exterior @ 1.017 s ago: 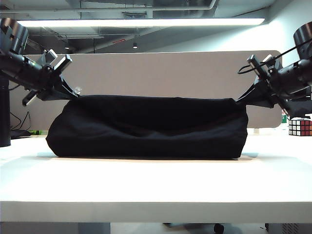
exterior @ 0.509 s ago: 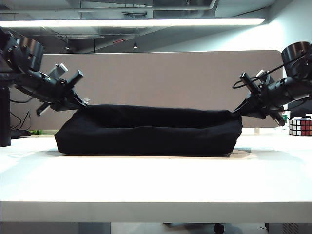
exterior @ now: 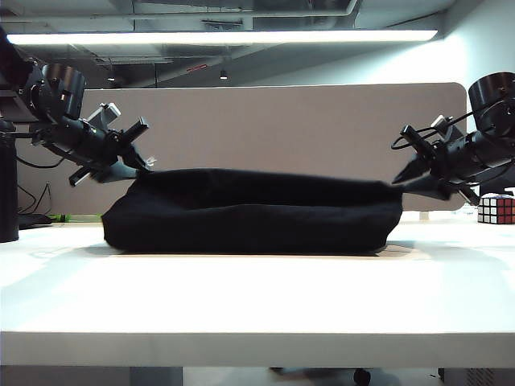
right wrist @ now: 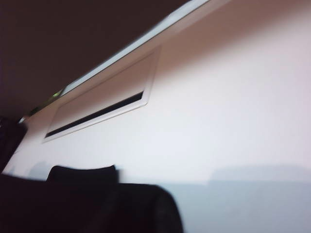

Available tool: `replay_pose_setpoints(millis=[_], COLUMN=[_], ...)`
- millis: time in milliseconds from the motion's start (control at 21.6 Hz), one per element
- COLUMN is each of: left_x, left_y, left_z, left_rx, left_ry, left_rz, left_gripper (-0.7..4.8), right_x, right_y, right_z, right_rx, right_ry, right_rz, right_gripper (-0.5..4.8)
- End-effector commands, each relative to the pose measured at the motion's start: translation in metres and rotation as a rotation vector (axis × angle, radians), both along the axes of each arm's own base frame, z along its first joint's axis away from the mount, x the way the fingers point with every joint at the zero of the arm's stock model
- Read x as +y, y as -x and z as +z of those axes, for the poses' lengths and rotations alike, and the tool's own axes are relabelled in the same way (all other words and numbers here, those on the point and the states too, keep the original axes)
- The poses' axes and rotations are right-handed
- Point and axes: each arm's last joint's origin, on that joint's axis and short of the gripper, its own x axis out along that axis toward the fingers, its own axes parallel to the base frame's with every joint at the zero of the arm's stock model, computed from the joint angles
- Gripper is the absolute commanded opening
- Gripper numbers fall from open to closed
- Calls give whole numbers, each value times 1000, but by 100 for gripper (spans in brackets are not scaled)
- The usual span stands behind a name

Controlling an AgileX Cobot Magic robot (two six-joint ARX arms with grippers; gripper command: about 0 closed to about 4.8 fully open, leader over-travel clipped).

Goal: Fold the bottom side of the T-shirt horizontally towards the center, about one-third of the way, then fold the sleeve back towards the center, creating a straight line along the edge of the T-shirt, and finally fold the bottom of the T-shirt up towards the top, creating a neat rectangle.

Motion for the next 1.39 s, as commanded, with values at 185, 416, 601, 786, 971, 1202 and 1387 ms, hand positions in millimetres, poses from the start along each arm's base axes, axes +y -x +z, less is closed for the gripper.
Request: replay_pose_setpoints(millis=[185, 416, 601, 786, 971, 1202, 1387], left_x=[24, 35, 46, 42, 39, 32, 26], left_y=[2, 8, 26, 82, 126, 193, 253], left_z=[0, 6, 45, 88, 96, 87, 66], left_rx=[26, 60, -83, -194, -224, -227, -217], left_ry=[-19, 11, -20, -171, -182, -184, -180], left_rz=[24, -32, -119, -57, 12, 20, 23], left_gripper=[257, 255, 121, -6, -6, -6, -6], right_x=[-1, -1, -4, 2, 5, 11, 18], right_y=[-1, 2, 16, 49, 87, 149, 199], right_z=[8, 14, 43, 92, 114, 114, 89], right_rx=[-51, -68, -59, -148, -201, -224, -194], right_ry=[14, -20, -52, 53, 89, 125, 144], right_rz=[26, 131, 235, 281, 264, 266, 221], right_gripper=[430, 426, 100, -9, -9, -9, -9])
